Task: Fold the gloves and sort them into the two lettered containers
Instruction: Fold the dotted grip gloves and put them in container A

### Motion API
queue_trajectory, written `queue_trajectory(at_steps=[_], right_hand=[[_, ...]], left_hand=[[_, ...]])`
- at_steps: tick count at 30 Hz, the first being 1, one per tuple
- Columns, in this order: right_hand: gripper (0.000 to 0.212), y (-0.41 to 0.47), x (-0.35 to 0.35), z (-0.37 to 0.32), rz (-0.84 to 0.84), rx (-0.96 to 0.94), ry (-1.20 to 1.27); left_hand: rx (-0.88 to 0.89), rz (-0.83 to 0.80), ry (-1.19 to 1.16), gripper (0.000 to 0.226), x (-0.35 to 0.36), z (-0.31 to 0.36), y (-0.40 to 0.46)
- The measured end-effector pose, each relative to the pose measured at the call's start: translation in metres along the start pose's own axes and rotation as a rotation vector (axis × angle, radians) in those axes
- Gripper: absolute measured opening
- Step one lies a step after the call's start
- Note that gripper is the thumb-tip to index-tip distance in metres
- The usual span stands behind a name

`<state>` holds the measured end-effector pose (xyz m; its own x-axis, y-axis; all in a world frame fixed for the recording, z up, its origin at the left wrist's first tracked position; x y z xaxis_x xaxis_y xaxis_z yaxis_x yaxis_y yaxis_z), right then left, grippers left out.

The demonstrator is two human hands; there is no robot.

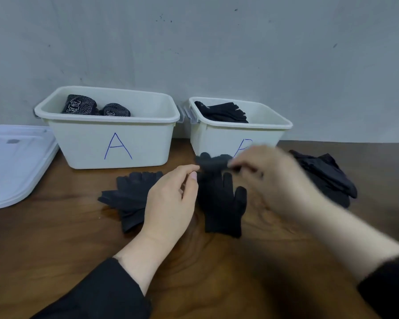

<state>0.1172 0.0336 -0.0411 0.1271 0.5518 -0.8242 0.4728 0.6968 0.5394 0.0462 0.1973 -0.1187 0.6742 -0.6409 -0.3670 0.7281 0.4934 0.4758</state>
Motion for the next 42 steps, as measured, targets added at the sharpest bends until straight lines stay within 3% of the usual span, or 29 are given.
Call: queue_trajectory(at_steps=[3,4,7,9,12,16,19,21,24,30,36,39,42], right_hand=[[0.031,-0.068,0.075,-0.005,-0.313,0.109,0.020],[0.037,-0.083,0.085,-0.002,-0.339,0.173,0.057],[0.032,-0.093,0.073,0.010,-0.126,0.300,0.223],[0.023,-0.091,0.064,0.026,0.008,0.375,0.232],[0.029,-0.092,0.073,0.054,-0.031,0.509,0.119],[0.045,-0.090,0.082,0.064,-0.112,0.562,0.085],[0.030,-0.089,0.070,0.062,-0.046,0.502,0.175],[0.017,-0.092,0.073,0.058,-0.166,0.425,0.270],[0.019,-0.099,0.084,0.053,-0.380,0.333,0.274],[0.003,-0.082,0.077,0.043,-0.247,0.257,0.153],[0.012,-0.027,0.027,0.066,0.028,0.500,0.403],[0.014,0.016,0.010,0.070,0.012,0.483,0.373],[0.014,0.050,-0.002,0.078,-0.005,0.506,0.323]], left_hand=[[-0.004,0.006,0.012,0.025,0.001,-0.001,0.001],[-0.001,0.002,0.028,0.024,0.003,-0.001,0.002],[0.029,-0.070,0.154,0.025,0.014,-0.001,0.002],[0.077,-0.155,0.357,0.029,0.026,-0.002,0.000],[0.095,-0.299,0.717,0.041,0.046,-0.010,-0.004],[0.060,-0.347,0.837,0.048,0.057,-0.013,-0.003],[0.113,-0.318,0.746,0.039,0.056,-0.004,-0.001],[0.164,-0.337,0.649,0.030,0.054,0.001,-0.005],[0.160,-0.431,0.663,0.026,0.060,-0.006,-0.011],[0.135,-0.369,0.572,0.025,0.056,-0.005,-0.007],[0.051,-0.047,0.252,0.023,0.018,0.000,0.003],[0.020,0.073,0.073,0.021,0.000,0.001,0.002],[0.032,0.089,0.045,0.025,-0.003,0.003,0.002]])
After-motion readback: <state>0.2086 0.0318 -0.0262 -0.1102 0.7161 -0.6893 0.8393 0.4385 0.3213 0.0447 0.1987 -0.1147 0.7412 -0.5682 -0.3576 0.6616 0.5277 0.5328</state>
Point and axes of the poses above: each hand's wrist, its own y-axis towards the middle knuckle, its own x-axis out of the palm, z = x × y, the point moved 9 cm from there along y, towards the middle knuckle, and after that the axes turned 4 degrees about -x, right-handed, at the moved point
